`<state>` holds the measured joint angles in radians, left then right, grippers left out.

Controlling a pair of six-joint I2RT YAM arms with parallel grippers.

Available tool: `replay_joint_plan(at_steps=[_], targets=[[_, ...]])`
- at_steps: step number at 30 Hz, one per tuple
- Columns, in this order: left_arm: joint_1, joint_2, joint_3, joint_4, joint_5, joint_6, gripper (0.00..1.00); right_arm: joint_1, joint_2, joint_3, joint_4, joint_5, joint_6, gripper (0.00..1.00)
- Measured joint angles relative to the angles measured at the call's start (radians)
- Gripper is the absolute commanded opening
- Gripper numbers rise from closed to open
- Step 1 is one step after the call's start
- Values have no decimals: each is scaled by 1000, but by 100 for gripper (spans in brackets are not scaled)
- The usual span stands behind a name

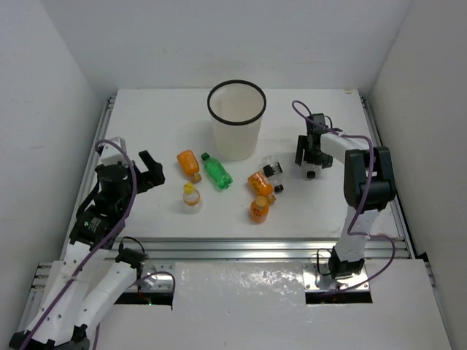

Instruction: Put the plastic bottles in the bin

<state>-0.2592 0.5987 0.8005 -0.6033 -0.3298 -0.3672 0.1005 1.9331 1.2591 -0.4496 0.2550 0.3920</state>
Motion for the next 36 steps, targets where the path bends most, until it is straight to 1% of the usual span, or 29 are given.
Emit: replay_joint_plan(at_steps=[1, 2, 3, 4, 6, 8, 10, 11, 13, 14, 16, 18, 19, 21, 24, 27, 31, 32, 33, 34, 35, 36], targets=[[0, 11, 2, -2, 2, 1, 100, -2, 14, -5, 1, 2, -2, 63], [0, 21, 6, -3, 4, 2, 100, -5, 17, -13, 3, 4, -9, 53], [0, 27, 10, -5, 10, 3, 100, -7, 16, -24, 8, 5, -9, 44], [0, 37, 21, -6, 19, 4, 100, -7, 8, -32, 14, 7, -13, 33], [1, 61, 56, -11, 53, 6, 100, -9, -19, -55, 36, 6, -15, 24], [1, 93, 114, -13, 105, 11, 100, -6, -82, -92, 47, 3, -21, 22], [1, 143, 194, -8, 175, 14, 100, 7, -195, -132, 43, -2, -27, 22], [1, 174, 241, 2, 224, 14, 100, 22, -268, -149, 40, -4, -31, 22], [1, 247, 328, 45, 347, 4, 100, 87, -447, -176, 60, -56, -43, 22], [1, 280, 359, 74, 411, -6, 100, 130, -542, -193, 86, -134, -45, 22], [-3, 345, 406, 148, 557, -32, 100, 219, -742, -259, 201, -374, -18, 21], [-22, 409, 420, 233, 689, -67, 100, 282, -893, -341, 325, -602, 39, 21], [-32, 435, 420, 263, 738, -81, 100, 295, -925, -357, 354, -653, 56, 21], [-88, 488, 420, 311, 811, -106, 100, 336, -968, -377, 418, -777, 99, 21], [-188, 536, 420, 365, 886, -121, 100, 393, -962, -378, 480, -899, 144, 21], [-254, 546, 418, 420, 940, -134, 100, 422, -937, -378, 488, -960, 175, 21], [-294, 551, 418, 506, 971, -147, 100, 449, -913, -373, 498, -1011, 198, 21], [-301, 556, 418, 531, 980, -153, 92, 454, -909, -369, 498, -1019, 200, 21], [-308, 563, 417, 552, 988, -161, 79, 459, -903, -360, 496, -1022, 202, 21], [-315, 573, 417, 570, 994, -167, 57, 461, -898, -352, 495, -1023, 203, 21], [-321, 583, 417, 583, 998, -171, 45, 461, -896, -344, 495, -1024, 203, 25], [-324, 591, 417, 592, 994, -171, 35, 461, -896, -339, 490, -1030, 204, 26]])
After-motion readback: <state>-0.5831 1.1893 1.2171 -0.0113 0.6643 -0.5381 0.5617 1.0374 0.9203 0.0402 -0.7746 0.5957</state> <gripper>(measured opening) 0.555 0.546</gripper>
